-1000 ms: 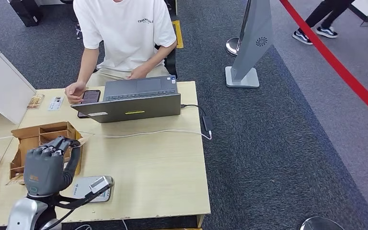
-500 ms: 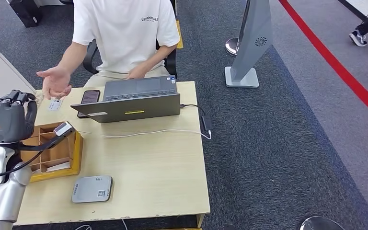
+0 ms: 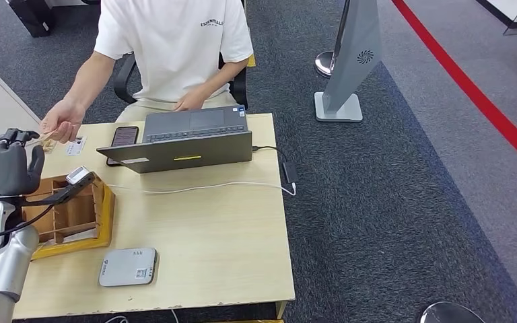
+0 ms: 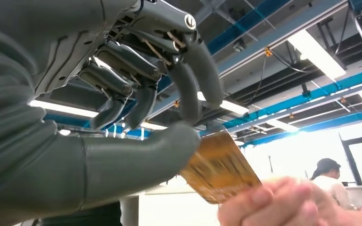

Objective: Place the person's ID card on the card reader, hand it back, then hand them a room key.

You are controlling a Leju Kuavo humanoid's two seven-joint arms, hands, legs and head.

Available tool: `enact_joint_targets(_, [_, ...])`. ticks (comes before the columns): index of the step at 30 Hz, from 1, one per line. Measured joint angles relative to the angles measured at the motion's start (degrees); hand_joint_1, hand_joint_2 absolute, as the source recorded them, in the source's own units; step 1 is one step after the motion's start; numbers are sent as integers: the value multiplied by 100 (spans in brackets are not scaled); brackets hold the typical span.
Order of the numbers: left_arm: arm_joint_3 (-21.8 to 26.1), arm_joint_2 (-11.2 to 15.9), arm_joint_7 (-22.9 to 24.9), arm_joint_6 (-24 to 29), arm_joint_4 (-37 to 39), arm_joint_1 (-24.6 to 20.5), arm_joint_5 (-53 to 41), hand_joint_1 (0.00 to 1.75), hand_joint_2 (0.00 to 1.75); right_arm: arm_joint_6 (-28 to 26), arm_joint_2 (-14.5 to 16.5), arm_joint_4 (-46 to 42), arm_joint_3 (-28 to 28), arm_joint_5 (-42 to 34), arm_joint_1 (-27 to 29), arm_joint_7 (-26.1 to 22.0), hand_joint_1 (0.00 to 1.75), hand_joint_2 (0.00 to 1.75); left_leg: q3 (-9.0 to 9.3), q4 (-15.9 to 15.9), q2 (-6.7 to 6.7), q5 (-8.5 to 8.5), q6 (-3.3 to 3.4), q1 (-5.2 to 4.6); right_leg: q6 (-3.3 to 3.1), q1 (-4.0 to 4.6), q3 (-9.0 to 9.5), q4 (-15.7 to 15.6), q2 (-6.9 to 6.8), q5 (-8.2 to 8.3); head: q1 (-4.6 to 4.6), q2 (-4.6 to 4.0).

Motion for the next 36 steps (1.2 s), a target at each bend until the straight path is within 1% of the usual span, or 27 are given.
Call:
enact_joint_targets(4, [49, -9, -249, -5, 59, 35, 239, 0, 175, 1, 0, 5, 8, -37, 1, -41, 0, 0, -5, 0, -5, -2, 0, 0, 1, 0, -3, -1, -6, -2, -1, 0])
enact_joint_targets(10, [61, -30, -306, -9, 42, 143, 276, 0, 175, -4, 0, 9, 10, -79, 5, -67, 0, 0, -4, 0, -5, 0, -1, 0, 1, 0, -4, 0, -6, 0, -1, 0])
enact_joint_targets(13, [61, -116, -316, -32, -278, 388, 237, 0, 175, -21, 0, 9, 10, -135, 18, -59, 0, 0, -3, 0, -4, 1, -1, 0, 0, 0, -4, -1, -5, 0, -1, 0])
enact_joint_targets(15, [59, -210, -286, -58, -705, 660, 206, 0, 175, -58, 0, 8, 10, -191, 40, -61, 0, 0, -3, 0, -1, 0, -1, -1, 1, -1, -4, -1, -3, 0, 0, 0])
enact_joint_targets(17, [28, -307, -215, -89, -1315, 1033, 157, 0, 175, -93, -1, 7, 4, -271, 77, -91, 0, 0, -3, 0, 3, -5, 1, -2, 1, -1, -5, -2, 1, -1, 0, 0])
enact_joint_targets(20, [-83, -412, -71, -155, -2370, 1730, 58, 0, 175, -107, -4, -1, -13, -386, 155, -158, 0, 0, -5, 0, 7, -16, 4, -3, 4, -2, -7, -5, 5, -5, 0, 0])
enact_joint_targets(26, [-198, -471, 41, 62, -4305, 3472, -235, 0, 175, -103, -4, -91, -155, -562, 294, -236, 0, 0, -2, -1, 28, -37, 10, -2, 9, -2, -9, -7, 22, -22, -1, 0])
enact_joint_targets(30, [-201, -446, 100, 84, -5194, 4387, -346, 0, 175, -97, -4, -160, -268, -665, 325, -266, 0, 0, -4, -3, 23, -46, 7, -1, 9, -2, -2, -6, 17, -31, -1, 0])
enact_joint_targets(32, [-169, -449, 141, 85, -5616, 4912, -258, 0, 175, -84, -4, -199, -340, -731, 347, -291, 0, 0, -3, -4, 24, -49, 5, -1, 7, -1, 1, -6, 18, -34, 1, 0])
enact_joint_targets(34, [-28, -516, 37, 75, -5947, 5424, 165, 0, 175, -55, -4, -238, -410, -773, 378, -304, 0, 0, -2, -4, 23, -50, 4, 0, 7, -1, 2, -6, 17, -36, -1, 0])
enact_joint_targets(35, [107, -594, -134, 41, -6051, 5642, 519, 0, 175, -32, -4, -258, -442, -786, 397, -306, 0, 0, -2, -4, 19, -50, 4, -1, 8, -1, 2, -6, 14, -38, -2, 0])
enact_joint_targets(36, [180, -634, -219, 27, -6101, 5750, 705, 0, 175, -22, -4, -268, -457, -793, 407, -306, 0, 0, -3, -4, 17, -50, 5, -1, 9, -1, 2, -6, 13, -38, -2, 0])
